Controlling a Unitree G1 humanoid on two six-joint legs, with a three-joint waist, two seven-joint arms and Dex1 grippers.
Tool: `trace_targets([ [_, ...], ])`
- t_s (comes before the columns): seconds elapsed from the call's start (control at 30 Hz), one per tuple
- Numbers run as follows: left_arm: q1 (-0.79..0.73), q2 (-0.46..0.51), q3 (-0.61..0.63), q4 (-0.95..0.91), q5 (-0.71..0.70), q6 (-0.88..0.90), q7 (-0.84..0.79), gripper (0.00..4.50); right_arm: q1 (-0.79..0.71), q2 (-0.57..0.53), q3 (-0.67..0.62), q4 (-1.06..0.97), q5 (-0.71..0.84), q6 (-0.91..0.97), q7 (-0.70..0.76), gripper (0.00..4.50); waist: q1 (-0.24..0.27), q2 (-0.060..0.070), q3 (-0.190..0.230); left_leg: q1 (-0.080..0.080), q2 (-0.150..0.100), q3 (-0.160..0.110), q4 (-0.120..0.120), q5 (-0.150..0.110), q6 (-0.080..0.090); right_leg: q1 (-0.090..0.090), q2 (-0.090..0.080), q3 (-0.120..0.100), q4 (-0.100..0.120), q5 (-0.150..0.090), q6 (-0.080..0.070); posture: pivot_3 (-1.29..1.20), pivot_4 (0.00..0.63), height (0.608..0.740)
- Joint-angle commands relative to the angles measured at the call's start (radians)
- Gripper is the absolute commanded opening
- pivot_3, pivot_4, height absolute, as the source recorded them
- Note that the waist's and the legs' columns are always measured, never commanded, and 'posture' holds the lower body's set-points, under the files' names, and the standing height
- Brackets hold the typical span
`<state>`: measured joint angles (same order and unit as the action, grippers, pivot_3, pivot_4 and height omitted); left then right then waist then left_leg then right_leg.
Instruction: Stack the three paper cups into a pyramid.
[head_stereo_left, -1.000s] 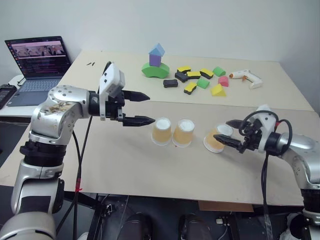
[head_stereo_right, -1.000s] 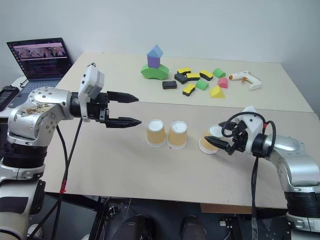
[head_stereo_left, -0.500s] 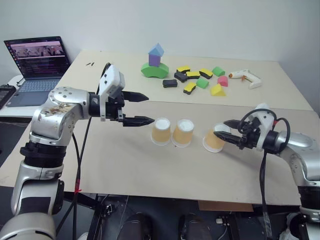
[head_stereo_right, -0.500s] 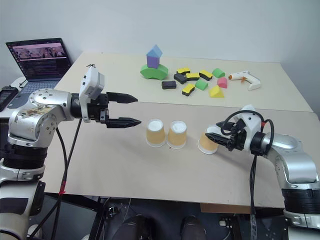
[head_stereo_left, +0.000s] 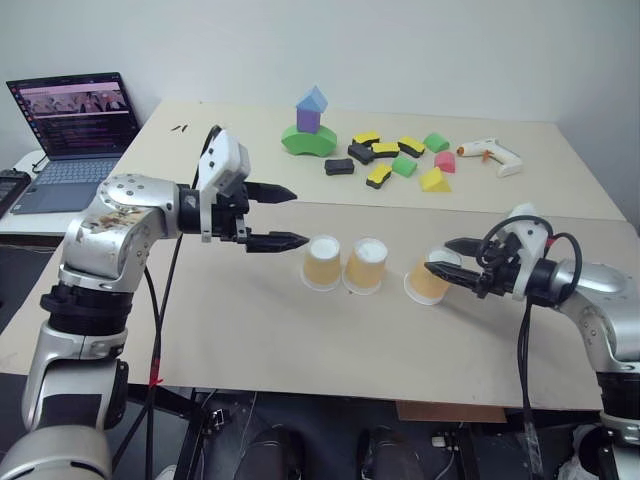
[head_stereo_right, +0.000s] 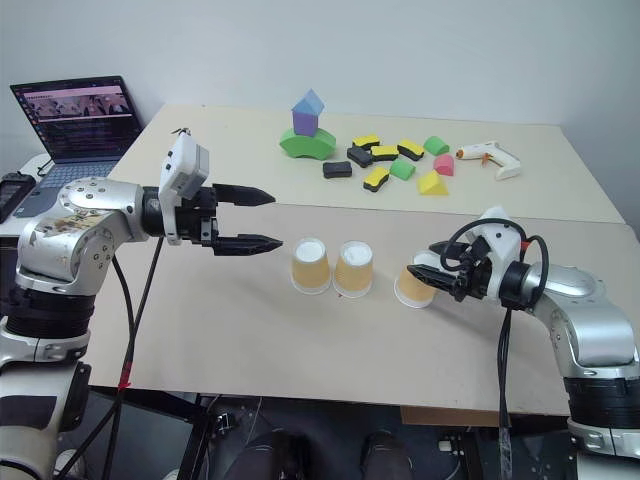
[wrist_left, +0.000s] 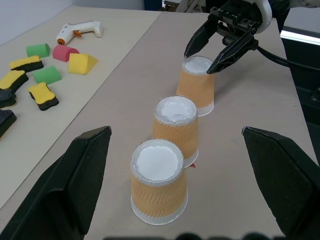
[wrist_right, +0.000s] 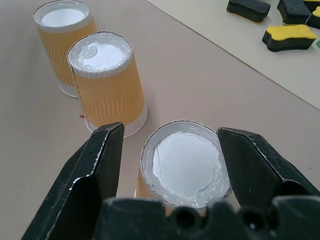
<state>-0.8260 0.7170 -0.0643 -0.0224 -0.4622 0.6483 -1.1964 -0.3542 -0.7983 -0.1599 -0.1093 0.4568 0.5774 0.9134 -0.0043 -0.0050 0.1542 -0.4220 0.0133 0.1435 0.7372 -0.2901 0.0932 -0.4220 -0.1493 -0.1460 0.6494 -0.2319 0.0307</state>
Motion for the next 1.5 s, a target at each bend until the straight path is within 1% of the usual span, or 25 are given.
trace_targets([
  [0.03, -0.008, 0.005, 0.006, -0.014, 0.004, -0.018, 0.003, 4.5, 0.003, -0.013, -0.048, -0.049, 0.049, 0.022, 0.012, 4.49, 0.0, 0.0, 0.0, 0.0, 0.0, 0.0, 0.0, 0.0, 0.0, 0.0, 0.0, 0.0, 0.0, 0.0, 0.0, 0.0, 0.15, 0.695],
  [0.23, -0.007, 0.002, 0.004, -0.019, 0.007, -0.014, 0.008, 4.5, 0.018, -0.02, -0.064, -0.056, 0.062, 0.025, 0.008, 4.49, 0.001, 0.0, 0.0, 0.0, 0.0, 0.0, 0.0, 0.0, 0.0, 0.0, 0.0, 0.0, 0.0, 0.0, 0.0, 0.0, 0.15, 0.695],
  [0.43, -0.006, 0.001, 0.003, -0.025, 0.005, -0.008, 0.01, 4.5, -0.003, -0.003, -0.06, 0.049, 0.019, -0.015, -0.026, 4.49, 0.001, 0.0, 0.0, 0.0, 0.0, 0.0, 0.0, 0.0, 0.0, 0.0, 0.0, 0.0, 0.0, 0.0, 0.0, 0.0, 0.15, 0.695],
  [0.6, -0.003, 0.006, 0.007, -0.033, 0.002, 0.002, 0.015, 4.5, -0.015, -0.017, -0.062, 0.114, 0.027, -0.031, 0.012, 4.49, -0.001, 0.0, 0.0, 0.0, 0.0, 0.0, 0.0, 0.0, 0.0, 0.0, 0.0, 0.0, 0.0, 0.0, 0.0, 0.0, 0.15, 0.695],
  [0.73, -0.002, 0.009, 0.012, -0.035, 0.002, 0.007, 0.021, 4.5, -0.017, -0.007, -0.051, 0.122, 0.033, -0.031, 0.031, 4.49, -0.001, 0.0, 0.0, 0.0, 0.0, 0.0, 0.0, 0.0, 0.0, 0.0, 0.0, 0.0, 0.0, 0.0, 0.0, 0.0, 0.15, 0.695],
  [0.97, 0.001, 0.013, 0.011, -0.032, 0.009, 0.004, 0.033, 4.5, -0.04, 0.032, -0.02, 0.126, 0.021, -0.02, 0.017, 4.49, -0.003, 0.0, 0.0, 0.0, 0.0, 0.0, 0.0, 0.0, 0.0, 0.0, 0.0, 0.0, 0.0, 0.0, 0.0, 0.0, 0.15, 0.695],
  [1.27, 0.005, 0.013, 0.006, -0.031, 0.013, 0.002, 0.036, 4.5, -0.039, 0.037, -0.018, 0.09, 0.028, 0.003, 0.006, 4.49, -0.002, 0.0, 0.0, 0.0, 0.0, 0.0, 0.0, 0.0, 0.0, 0.0, 0.0, 0.0, 0.0, 0.0, 0.0, 0.0, 0.15, 0.695],
  [1.3, 0.005, 0.013, 0.006, -0.03, 0.014, 0.001, 0.036, 4.5, -0.037, 0.036, -0.019, 0.088, 0.03, 0.004, 0.005, 3.94, -0.002, 0.0, 0.0, 0.0, 0.0, 0.0, 0.0, 0.0, 0.0, 0.0, 0.0, 0.0, 0.0, 0.0, 0.0, 0.0, 0.15, 0.695],
  [1.33, 0.005, 0.013, 0.007, -0.03, 0.013, 0.002, 0.037, 4.5, -0.036, 0.035, -0.019, 0.086, 0.031, 0.007, 0.005, 3.72, -0.003, 0.0, 0.0, 0.0, 0.0, 0.0, 0.0, 0.0, 0.0, 0.0, 0.0, 0.0, 0.0, 0.0, 0.0, 0.0, 0.15, 0.695],
  [1.37, 0.004, 0.013, 0.007, -0.029, 0.013, 0.001, 0.037, 4.5, -0.036, 0.034, -0.018, 0.086, 0.031, 0.007, 0.004, 3.3, -0.003, 0.0, 0.0, 0.0, 0.0, 0.0, 0.0, 0.0, 0.0, 0.0, 0.0, 0.0, 0.0, 0.0, 0.0, 0.0, 0.15, 0.695],
  [1.43, 0.001, 0.012, 0.007, -0.026, 0.014, 0.001, 0.037, 4.5, -0.036, 0.034, -0.019, 0.084, 0.032, 0.012, 0.001, 2.67, -0.003, 0.0, 0.0, 0.0, 0.0, 0.0, 0.0, 0.0, 0.0, 0.0, 0.0, 0.0, 0.0, 0.0, 0.0, 0.0, 0.15, 0.695],
  [1.47, 0.0, 0.012, 0.007, -0.025, 0.014, 0.0, 0.037, 4.5, -0.037, 0.034, -0.019, 0.08, 0.034, 0.013, 0.001, 2.49, -0.003, 0.0, 0.0, 0.0, 0.0, 0.0, 0.0, 0.0, 0.0, 0.0, 0.0, 0.0, 0.0, 0.0, 0.0, 0.0, 0.15, 0.695],
  [1.5, 0.0, 0.012, 0.007, -0.023, 0.015, -0.001, 0.037, 4.5, -0.041, 0.034, -0.02, 0.077, 0.036, 0.016, 0.0, 2.49, -0.002, 0.0, 0.0, 0.0, 0.0, 0.0, 0.0, 0.0, 0.0, 0.0, 0.0, 0.0, 0.0, 0.0, 0.0, 0.0, 0.15, 0.695],
])
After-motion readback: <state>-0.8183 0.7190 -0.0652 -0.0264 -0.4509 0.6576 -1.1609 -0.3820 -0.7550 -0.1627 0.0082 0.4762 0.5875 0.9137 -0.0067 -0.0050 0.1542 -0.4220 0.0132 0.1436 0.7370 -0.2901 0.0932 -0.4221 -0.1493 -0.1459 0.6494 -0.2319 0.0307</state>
